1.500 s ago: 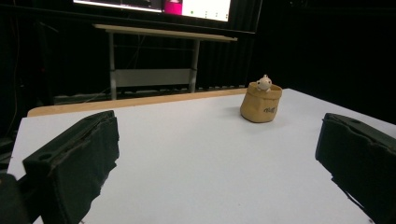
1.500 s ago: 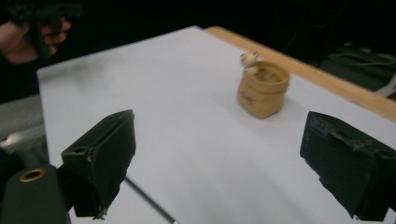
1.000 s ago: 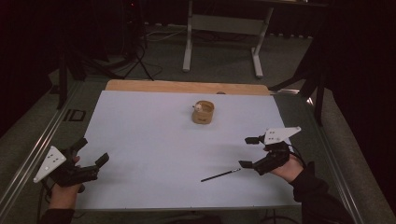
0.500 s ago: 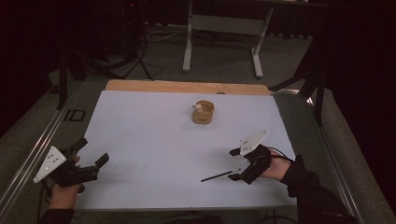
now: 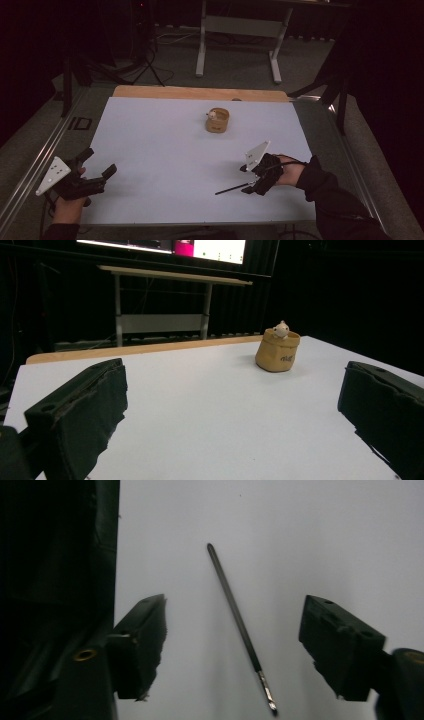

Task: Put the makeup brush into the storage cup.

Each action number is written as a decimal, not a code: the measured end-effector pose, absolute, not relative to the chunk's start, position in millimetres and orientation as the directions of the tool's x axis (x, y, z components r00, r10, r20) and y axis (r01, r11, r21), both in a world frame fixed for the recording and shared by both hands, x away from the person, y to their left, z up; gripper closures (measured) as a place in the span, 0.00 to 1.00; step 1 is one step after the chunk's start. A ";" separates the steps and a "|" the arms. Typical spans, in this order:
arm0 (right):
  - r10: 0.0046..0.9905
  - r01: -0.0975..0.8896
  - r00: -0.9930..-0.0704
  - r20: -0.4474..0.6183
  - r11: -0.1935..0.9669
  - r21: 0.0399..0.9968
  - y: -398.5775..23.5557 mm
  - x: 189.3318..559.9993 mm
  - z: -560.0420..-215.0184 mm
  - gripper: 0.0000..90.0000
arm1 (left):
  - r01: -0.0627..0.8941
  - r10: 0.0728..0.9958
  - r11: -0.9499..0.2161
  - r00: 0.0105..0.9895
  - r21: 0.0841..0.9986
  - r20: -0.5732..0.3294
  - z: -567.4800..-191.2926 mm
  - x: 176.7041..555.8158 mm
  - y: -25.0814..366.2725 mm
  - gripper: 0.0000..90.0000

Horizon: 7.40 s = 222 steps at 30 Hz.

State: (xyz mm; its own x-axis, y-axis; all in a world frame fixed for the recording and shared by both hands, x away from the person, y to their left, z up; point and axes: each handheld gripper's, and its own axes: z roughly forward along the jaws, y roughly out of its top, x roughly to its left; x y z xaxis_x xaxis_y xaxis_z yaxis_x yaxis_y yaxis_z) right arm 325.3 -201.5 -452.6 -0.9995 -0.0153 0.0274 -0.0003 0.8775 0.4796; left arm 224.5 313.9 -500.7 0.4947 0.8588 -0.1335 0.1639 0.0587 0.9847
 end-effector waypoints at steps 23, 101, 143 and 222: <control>-0.194 -0.192 -0.981 -0.028 0.923 0.334 -176.0 332.7 -451.3 0.66 | 0.167 0.858 0.054 0.496 0.984 -0.132 -501.8 225.1 313.4 0.00; -0.173 -0.160 -0.984 0.051 0.967 0.198 -156.3 356.7 -462.9 0.95 | 0.284 0.758 -0.201 0.651 0.937 -0.035 -480.1 229.7 254.5 0.00; 0.088 0.137 -0.964 0.249 0.973 0.186 -149.1 385.4 -454.7 0.95 | -0.080 0.345 -0.673 0.845 0.735 0.407 -452.2 263.2 119.9 0.11; 0.184 0.234 -0.965 0.189 0.927 0.293 -143.0 391.5 -404.3 0.44 | -0.291 -0.027 -0.893 0.795 0.342 0.607 -480.5 299.1 42.9 0.96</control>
